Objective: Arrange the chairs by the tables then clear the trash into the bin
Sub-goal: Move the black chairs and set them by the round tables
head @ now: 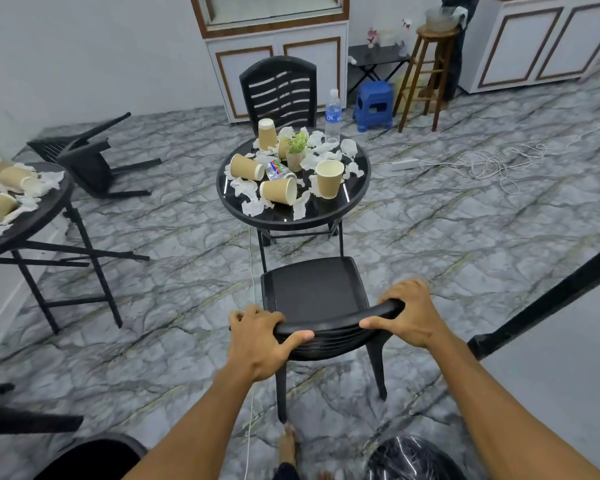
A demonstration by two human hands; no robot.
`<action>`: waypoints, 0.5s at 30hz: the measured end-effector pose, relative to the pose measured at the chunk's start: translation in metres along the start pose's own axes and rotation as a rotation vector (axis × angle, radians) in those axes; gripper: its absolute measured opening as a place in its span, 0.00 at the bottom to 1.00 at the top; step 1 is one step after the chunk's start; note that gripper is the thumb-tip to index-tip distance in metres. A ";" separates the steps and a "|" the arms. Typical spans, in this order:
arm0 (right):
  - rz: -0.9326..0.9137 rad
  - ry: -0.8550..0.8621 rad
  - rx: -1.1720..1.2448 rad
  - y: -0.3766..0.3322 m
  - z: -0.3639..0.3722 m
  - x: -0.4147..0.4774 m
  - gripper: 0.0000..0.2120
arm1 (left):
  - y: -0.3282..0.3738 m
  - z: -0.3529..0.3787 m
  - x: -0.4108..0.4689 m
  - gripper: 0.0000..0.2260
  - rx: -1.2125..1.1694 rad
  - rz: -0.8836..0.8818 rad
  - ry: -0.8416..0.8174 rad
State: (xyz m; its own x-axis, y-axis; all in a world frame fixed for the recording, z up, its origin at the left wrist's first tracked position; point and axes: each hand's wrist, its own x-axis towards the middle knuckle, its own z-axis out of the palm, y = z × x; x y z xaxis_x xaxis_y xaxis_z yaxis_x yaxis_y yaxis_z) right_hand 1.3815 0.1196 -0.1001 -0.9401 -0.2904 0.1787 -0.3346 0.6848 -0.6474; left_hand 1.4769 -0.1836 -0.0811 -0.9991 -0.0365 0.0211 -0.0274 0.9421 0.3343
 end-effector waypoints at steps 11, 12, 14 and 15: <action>0.017 0.034 -0.061 -0.023 0.012 -0.015 0.27 | -0.023 -0.006 0.007 0.30 -0.170 -0.051 -0.035; 0.020 0.033 -0.062 -0.024 0.012 -0.015 0.28 | -0.023 -0.007 0.008 0.29 -0.192 -0.057 -0.048; 0.018 0.029 -0.071 -0.025 0.010 -0.016 0.28 | -0.024 -0.009 0.008 0.28 -0.223 -0.063 -0.065; 0.016 0.026 -0.077 -0.025 0.010 -0.016 0.27 | -0.024 -0.010 0.008 0.28 -0.227 -0.066 -0.072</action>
State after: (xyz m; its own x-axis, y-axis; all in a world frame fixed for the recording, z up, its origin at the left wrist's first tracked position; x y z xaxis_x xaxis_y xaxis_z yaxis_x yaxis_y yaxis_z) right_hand 1.4058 0.1010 -0.0943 -0.9464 -0.2624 0.1883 -0.3225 0.7388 -0.5918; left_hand 1.4697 -0.2093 -0.0799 -0.9953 -0.0638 -0.0725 -0.0928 0.8392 0.5358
